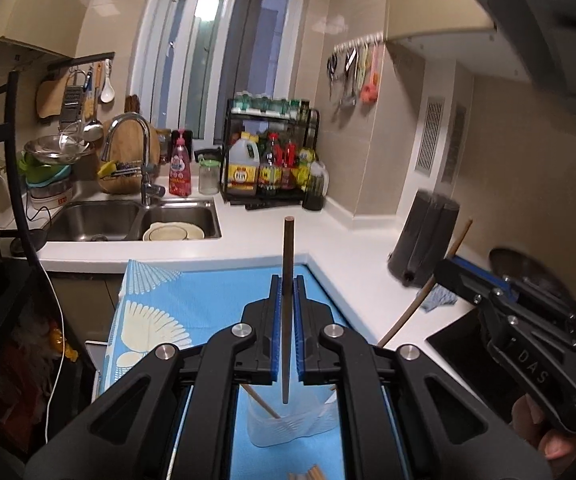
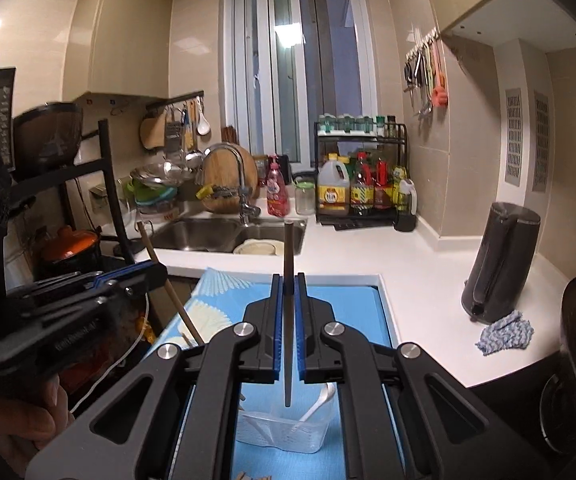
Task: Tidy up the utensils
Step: 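Drop both chopsticks into the container and open both tools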
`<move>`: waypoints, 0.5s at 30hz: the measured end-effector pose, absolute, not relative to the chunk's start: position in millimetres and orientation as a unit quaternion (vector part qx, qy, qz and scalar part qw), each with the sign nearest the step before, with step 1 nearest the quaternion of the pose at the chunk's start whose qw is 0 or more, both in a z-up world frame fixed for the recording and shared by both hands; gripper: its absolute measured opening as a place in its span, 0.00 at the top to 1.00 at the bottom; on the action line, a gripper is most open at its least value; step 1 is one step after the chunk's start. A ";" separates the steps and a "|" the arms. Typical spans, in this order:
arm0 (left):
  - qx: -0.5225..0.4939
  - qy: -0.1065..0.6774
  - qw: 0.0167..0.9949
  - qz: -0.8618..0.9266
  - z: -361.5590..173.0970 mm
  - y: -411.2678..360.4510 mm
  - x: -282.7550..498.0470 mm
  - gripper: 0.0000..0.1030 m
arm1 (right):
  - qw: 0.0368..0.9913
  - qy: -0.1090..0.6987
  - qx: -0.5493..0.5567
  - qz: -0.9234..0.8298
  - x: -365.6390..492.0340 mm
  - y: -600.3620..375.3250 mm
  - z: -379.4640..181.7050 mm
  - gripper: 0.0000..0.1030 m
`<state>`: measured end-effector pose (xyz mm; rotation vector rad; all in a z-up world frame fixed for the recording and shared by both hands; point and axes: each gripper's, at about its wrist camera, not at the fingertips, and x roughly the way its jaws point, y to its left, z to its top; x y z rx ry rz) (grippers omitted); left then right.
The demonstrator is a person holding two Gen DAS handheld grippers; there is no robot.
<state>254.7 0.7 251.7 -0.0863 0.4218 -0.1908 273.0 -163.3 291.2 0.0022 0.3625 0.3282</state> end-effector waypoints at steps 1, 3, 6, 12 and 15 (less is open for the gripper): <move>-0.036 0.217 0.971 -0.099 241.0 -2.2 260.8 0.94 | 0.969 0.185 0.006 0.164 278.0 -163.7 281.4 0.95; -0.023 0.231 0.967 -0.105 225.1 -6.0 268.6 0.94 | 0.967 0.198 0.010 0.158 287.9 -164.3 262.5 0.95; -0.016 0.246 0.963 -0.113 211.0 -8.3 275.3 0.94 | 0.961 0.224 0.016 0.159 300.1 -164.8 238.3 0.95; 0.024 0.277 0.954 -0.108 188.7 -20.4 285.0 0.94 | 0.953 0.257 0.009 0.157 305.6 -160.6 206.0 0.90; 0.015 0.293 0.948 -0.119 185.1 -19.8 286.3 0.83 | 0.951 0.267 0.009 0.156 302.8 -164.2 200.1 0.82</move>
